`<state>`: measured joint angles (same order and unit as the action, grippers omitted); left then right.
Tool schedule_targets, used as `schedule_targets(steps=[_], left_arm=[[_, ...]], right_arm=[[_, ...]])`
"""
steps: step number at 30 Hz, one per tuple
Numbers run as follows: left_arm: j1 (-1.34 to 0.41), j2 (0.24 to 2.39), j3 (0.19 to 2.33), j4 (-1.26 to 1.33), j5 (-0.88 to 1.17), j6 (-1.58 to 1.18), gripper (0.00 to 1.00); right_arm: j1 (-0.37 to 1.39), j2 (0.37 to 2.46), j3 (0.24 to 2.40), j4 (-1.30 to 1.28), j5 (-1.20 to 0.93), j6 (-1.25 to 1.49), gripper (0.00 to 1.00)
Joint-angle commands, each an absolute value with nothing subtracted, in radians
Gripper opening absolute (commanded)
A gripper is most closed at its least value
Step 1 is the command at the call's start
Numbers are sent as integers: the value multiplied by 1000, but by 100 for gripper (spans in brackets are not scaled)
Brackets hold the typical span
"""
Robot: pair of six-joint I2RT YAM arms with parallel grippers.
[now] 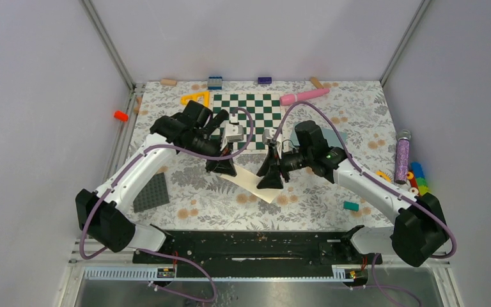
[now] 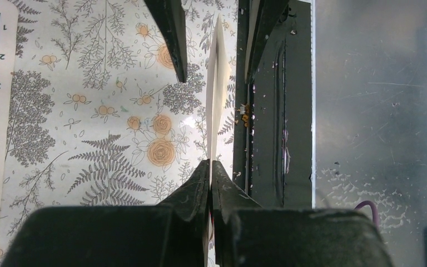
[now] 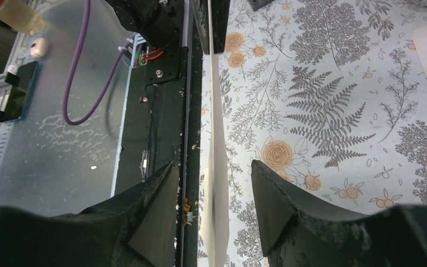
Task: Place the letter into the envelope and seal it
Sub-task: Fold the letter.
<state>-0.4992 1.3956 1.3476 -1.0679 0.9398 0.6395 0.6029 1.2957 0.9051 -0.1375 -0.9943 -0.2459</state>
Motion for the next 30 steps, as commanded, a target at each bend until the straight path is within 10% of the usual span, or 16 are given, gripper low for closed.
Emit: schedule_targets(steps=[1,13,30], left_arm=[[-529,1381,1353,-1033,935,630,0],[-533,1364,1370,-1020,904,627,0],[-319,1279,1461,-1140,887,749,0]], right_arm=[[603,1312,892,-14,-1058,-130,58],[603,1356,933,-182,-1064,-272,22],[586,1352,963,-325,-1022,-416,11]])
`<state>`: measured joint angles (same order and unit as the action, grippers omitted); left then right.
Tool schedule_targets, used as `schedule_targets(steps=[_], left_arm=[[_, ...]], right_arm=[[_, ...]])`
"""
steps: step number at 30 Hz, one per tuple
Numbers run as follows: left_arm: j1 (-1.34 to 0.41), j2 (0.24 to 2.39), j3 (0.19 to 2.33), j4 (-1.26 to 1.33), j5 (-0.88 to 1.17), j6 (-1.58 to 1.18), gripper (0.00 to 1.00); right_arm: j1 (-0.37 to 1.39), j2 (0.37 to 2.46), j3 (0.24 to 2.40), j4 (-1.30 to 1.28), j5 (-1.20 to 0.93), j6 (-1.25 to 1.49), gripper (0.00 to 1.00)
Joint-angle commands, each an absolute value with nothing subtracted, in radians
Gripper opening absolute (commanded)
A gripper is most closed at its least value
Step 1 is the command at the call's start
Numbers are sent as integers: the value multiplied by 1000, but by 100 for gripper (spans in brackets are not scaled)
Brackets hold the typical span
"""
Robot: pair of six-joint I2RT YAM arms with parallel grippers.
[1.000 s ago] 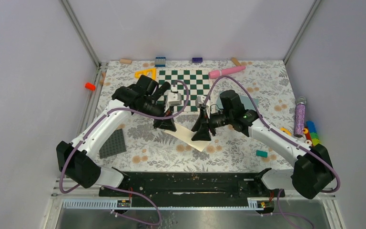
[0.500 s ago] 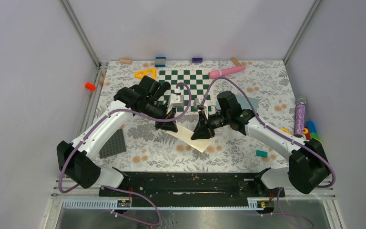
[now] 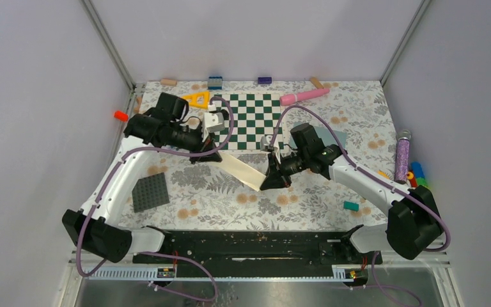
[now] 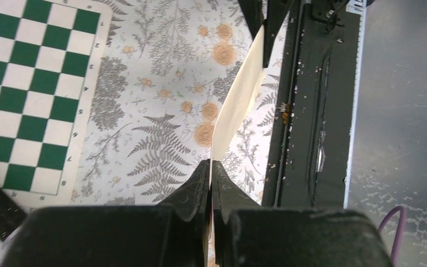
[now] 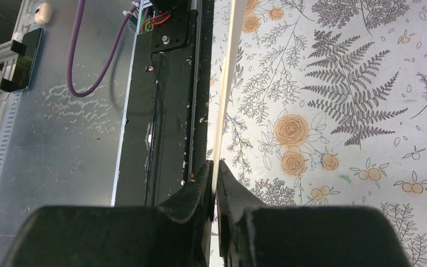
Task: Place the letter into the envelope and seal it
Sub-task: Fold the letter.
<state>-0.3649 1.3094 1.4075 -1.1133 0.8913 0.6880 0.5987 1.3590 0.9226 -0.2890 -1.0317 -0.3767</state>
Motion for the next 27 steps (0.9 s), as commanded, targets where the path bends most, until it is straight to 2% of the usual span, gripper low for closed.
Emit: schedule_targets(steps=[1,12,18,23,27], left_arm=[[-308,1278,1463,-1142,887,754,0],[-189,1333,1482,-1104,870,768,0],[-180,1414,1453,-842,608,547,0],[-161,1574,1540,-831,550,508,0],[-140,1786,1713,-904,532,518,0]], right_arm=[[584,1352,963,-329,-1020,-421,11],[546,1360,964,-339,-925,-452,9],[531,1362,977,-336,-889,-443,9],[530,1361,974,-337,-878,-448,11],[529,1357,976,-336,-880,-443,11]])
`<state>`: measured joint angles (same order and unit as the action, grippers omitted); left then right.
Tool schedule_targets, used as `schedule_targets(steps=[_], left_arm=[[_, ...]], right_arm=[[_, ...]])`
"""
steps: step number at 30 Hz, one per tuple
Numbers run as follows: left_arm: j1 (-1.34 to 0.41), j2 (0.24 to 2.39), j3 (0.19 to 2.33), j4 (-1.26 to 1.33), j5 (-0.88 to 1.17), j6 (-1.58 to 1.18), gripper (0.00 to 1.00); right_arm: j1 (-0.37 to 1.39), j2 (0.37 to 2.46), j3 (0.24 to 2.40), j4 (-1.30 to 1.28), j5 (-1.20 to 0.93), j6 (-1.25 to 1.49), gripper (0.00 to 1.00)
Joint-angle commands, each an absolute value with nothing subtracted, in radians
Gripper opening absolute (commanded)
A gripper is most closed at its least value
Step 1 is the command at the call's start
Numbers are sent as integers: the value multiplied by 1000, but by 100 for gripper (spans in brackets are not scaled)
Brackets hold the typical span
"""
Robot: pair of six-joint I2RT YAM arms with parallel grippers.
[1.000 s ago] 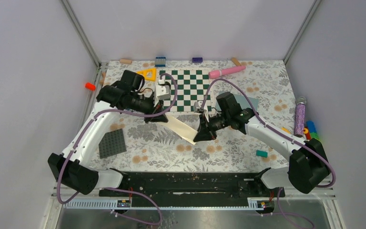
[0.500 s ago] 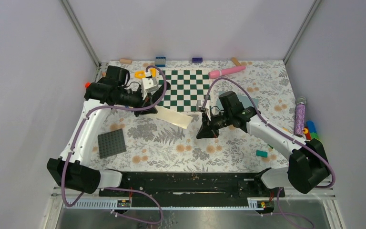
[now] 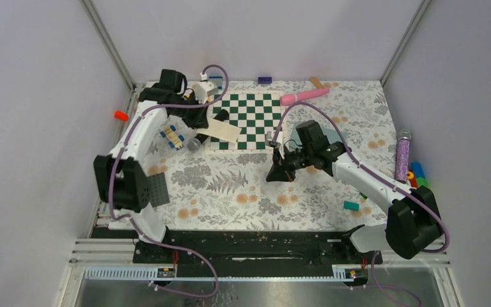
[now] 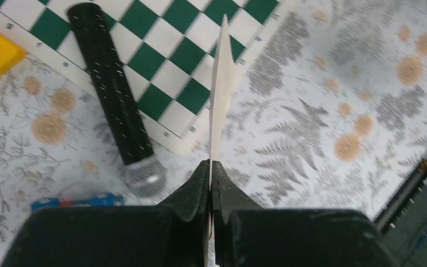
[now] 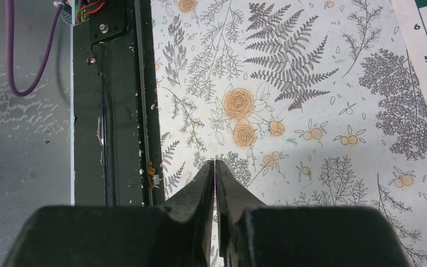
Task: Place the letter into the envelope and seal it
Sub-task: Fold the letter, then place the letter at the center of the board.
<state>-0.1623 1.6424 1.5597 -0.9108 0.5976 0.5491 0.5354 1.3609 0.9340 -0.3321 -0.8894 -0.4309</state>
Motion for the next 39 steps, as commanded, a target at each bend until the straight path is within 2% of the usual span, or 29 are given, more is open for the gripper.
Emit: schedule_targets(steps=[1,8,18,26,35,39], left_arm=[[-132,1829,1757,-912,525,511,0],[-61,2002,1961,-915,480,447,0],[-16,1797,1826,-767,491,419,0],[-27,1591,1566,-440,122,406,3],[-241,1700,1298,-132,-437,587,1],[-277,1757,1287,-104,-495,560,0]], right_arm=[[528,1354,976,-336,-881,-442,11],[524,1337,964,-314,-888,-429,11],[524,1359,971,-314,-883,-423,11],[522,1366,974,-313,-876,-419,11],[523,1362,973,-314,-862,-419,11],[519,1365,971,-314,-861,-422,11]])
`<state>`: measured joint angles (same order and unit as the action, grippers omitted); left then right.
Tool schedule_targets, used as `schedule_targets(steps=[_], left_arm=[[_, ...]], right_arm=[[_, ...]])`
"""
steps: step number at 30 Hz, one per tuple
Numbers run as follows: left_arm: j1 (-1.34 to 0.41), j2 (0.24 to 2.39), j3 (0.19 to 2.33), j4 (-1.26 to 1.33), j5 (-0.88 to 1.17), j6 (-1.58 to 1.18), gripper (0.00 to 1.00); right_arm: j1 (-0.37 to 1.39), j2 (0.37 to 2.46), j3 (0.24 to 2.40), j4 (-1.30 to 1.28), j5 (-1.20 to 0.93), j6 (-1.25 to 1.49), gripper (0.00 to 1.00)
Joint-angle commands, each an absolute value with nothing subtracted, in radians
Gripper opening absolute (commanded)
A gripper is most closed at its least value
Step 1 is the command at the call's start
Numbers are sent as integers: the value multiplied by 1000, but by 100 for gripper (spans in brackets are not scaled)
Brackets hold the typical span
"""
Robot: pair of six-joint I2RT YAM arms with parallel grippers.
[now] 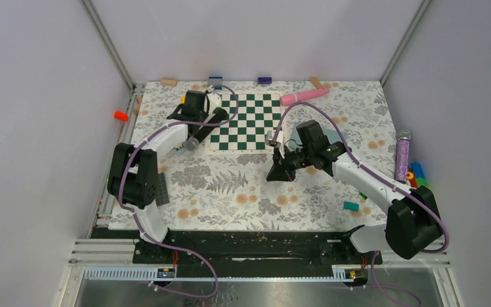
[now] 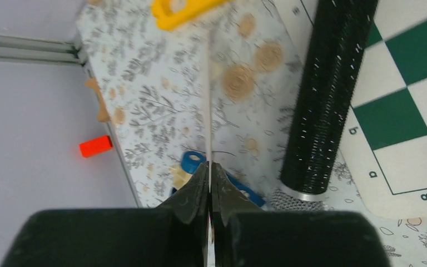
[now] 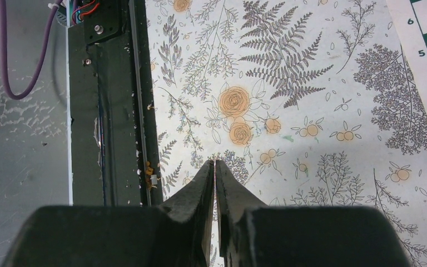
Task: Place the letter into the envelope and seal it
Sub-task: Place the letter at the center of the board.
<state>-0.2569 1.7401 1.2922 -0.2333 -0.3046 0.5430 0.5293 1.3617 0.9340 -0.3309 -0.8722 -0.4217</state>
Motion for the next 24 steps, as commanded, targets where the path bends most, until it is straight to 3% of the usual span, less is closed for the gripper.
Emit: schedule_targets(steps=[1,21,24], left_arm=[[-277,1757,1287,-108,-489,543,0],[-366,1721,1287,-313,-298,384,5],[-386,1716,1283,-333,-277,373,9]], right_arm=[[519,1366,971,-315,-862,-422,11],[514,1366,975,-314,-869,-417,13],[507,1365,981,-314,-875,-406,15]])
